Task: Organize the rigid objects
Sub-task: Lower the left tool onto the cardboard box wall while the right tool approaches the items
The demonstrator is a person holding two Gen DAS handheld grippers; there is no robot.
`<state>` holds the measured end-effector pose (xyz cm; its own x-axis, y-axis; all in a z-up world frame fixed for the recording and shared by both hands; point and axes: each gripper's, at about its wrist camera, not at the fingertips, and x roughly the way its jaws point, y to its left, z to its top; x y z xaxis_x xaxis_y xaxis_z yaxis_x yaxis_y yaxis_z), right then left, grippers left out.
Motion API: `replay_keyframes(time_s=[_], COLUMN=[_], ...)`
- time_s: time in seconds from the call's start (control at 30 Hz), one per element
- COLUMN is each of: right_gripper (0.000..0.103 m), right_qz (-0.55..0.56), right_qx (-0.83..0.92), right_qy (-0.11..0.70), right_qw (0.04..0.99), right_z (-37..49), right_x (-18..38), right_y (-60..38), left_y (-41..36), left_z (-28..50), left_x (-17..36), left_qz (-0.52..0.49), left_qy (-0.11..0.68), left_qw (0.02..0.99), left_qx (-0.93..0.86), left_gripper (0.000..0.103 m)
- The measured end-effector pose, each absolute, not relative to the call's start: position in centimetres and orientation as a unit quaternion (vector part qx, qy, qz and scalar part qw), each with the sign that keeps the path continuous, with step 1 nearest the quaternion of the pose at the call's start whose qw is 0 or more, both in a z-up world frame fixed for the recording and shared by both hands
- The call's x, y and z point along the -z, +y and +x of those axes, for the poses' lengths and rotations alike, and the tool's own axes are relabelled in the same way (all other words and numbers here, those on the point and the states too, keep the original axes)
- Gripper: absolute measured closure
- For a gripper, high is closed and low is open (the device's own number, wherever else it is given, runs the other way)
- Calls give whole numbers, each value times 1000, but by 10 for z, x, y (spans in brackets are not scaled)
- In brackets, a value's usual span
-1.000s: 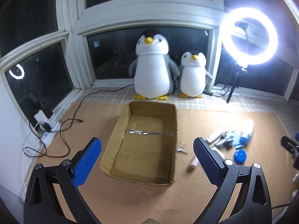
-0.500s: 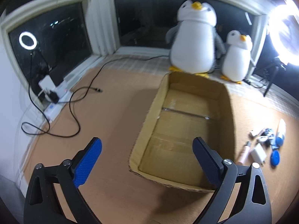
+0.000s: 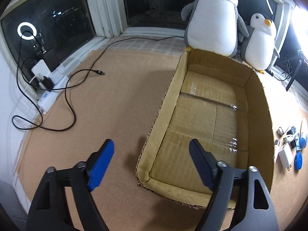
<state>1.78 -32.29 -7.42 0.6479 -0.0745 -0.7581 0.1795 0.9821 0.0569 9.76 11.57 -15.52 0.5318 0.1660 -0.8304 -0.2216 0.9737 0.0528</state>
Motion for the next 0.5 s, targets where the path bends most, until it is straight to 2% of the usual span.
replay_keyframes(time_s=[0.13, 0.4, 0.5], right_gripper=[4, 12, 12], right_qz=[67, 50, 38], right_qx=[71, 39, 23], right_qy=[426, 452, 460], right_qw=[900, 890, 887], right_z=[25, 38, 43], right_x=[85, 108, 116], right_y=[-332, -319, -310], left_y=[116, 111, 109], left_z=[101, 105, 105], left_x=[164, 175, 177], left_qz=[-32, -33, -28], left_qy=[480, 495, 498], left_qw=[870, 862, 861], left_qx=[-108, -100, -100], left_gripper=[33, 55, 59])
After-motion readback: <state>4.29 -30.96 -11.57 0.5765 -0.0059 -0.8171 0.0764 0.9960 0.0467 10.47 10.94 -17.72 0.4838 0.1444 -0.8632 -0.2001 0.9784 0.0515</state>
